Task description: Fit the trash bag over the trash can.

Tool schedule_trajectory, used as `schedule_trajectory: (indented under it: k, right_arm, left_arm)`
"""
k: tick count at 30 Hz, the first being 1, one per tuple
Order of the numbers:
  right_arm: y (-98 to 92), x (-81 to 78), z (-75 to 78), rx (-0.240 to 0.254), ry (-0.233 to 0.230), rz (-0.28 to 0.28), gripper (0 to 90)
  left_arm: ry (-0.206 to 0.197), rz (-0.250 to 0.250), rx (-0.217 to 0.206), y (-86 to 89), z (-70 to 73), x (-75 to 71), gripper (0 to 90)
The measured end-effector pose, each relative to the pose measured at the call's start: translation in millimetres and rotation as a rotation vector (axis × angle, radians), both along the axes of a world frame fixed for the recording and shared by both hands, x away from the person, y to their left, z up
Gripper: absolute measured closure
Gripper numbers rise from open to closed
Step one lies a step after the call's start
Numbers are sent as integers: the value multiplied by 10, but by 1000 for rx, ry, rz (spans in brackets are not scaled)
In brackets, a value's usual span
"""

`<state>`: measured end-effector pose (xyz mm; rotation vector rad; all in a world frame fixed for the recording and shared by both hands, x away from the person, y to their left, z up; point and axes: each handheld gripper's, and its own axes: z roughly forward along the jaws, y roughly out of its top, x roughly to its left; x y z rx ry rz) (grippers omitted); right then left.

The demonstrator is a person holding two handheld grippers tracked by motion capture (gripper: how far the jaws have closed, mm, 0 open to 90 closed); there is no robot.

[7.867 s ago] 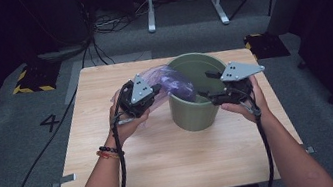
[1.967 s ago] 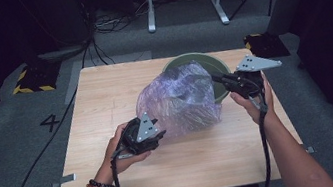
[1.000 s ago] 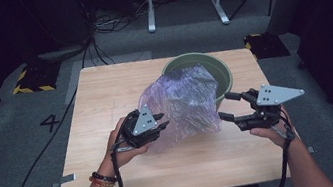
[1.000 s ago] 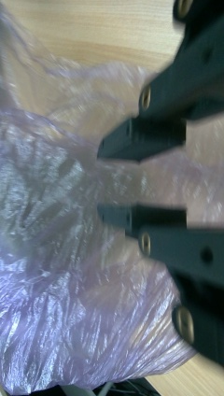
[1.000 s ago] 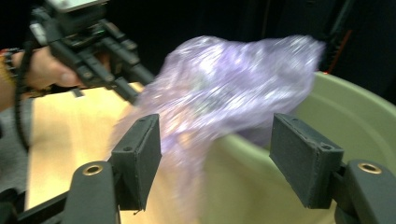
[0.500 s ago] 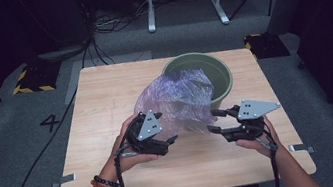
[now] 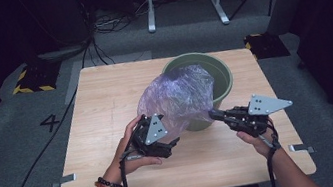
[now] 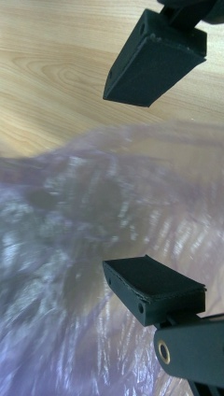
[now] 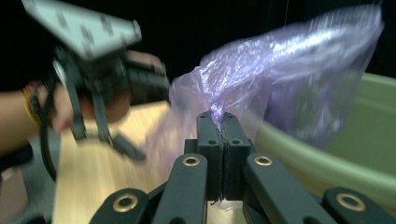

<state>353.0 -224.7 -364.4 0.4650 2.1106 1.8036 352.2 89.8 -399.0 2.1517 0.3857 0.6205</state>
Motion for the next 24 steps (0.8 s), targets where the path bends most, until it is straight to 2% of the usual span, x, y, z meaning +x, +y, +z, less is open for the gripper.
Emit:
schedule_trajectory:
  k: [3, 5, 6, 8, 9, 11, 13, 14, 16, 19, 20, 23, 24]
  right_arm:
    - [-31, -19, 87, 41, -14, 8, 885]
    - [-53, -26, 125, 66, -16, 1, 885]
    - [-62, -32, 141, 69, -22, -5, 885]
    - [-76, -37, 162, 71, -29, -21, 885]
    - [-82, -39, 169, 68, -33, -24, 885]
    - [-82, -37, 179, 49, -45, -48, 886]
    - [-70, -24, 185, 32, -43, -58, 886]
    - [-46, -22, 190, 1, -52, -79, 886]
    - [-14, -11, 196, -26, -58, -89, 886]
    - [38, -10, 213, -50, -68, -98, 885]
    - [53, -17, 219, -48, -70, -92, 884]
    - [102, -49, 239, -53, -75, -75, 884]
    - [115, -58, 242, -55, -77, -70, 884]
  left_arm:
    - [-22, 5, 6, -46, 4, 9, 223]
    - [-35, 19, 13, -83, 0, 17, 374]
    - [-36, 26, 20, -100, 2, 27, 415]
    - [-42, 26, 35, -122, 9, 41, 554]
    - [-36, 30, 28, -130, 15, 47, 585]
    - [-17, 12, -16, -115, 57, 56, 512]
    - [8, 3, -64, -110, 113, 39, 339]
    - [6, 1, -77, -111, 131, 23, 255]
    - [7, -14, -103, -129, 174, -26, 186]
    - [2, -21, -106, -171, 203, -73, 159]
    - [-3, -29, -95, -230, 224, -98, 157]
    - [-26, 28, -60, -338, 241, -90, 169]
    - [-35, 30, -47, -357, 246, -74, 211]
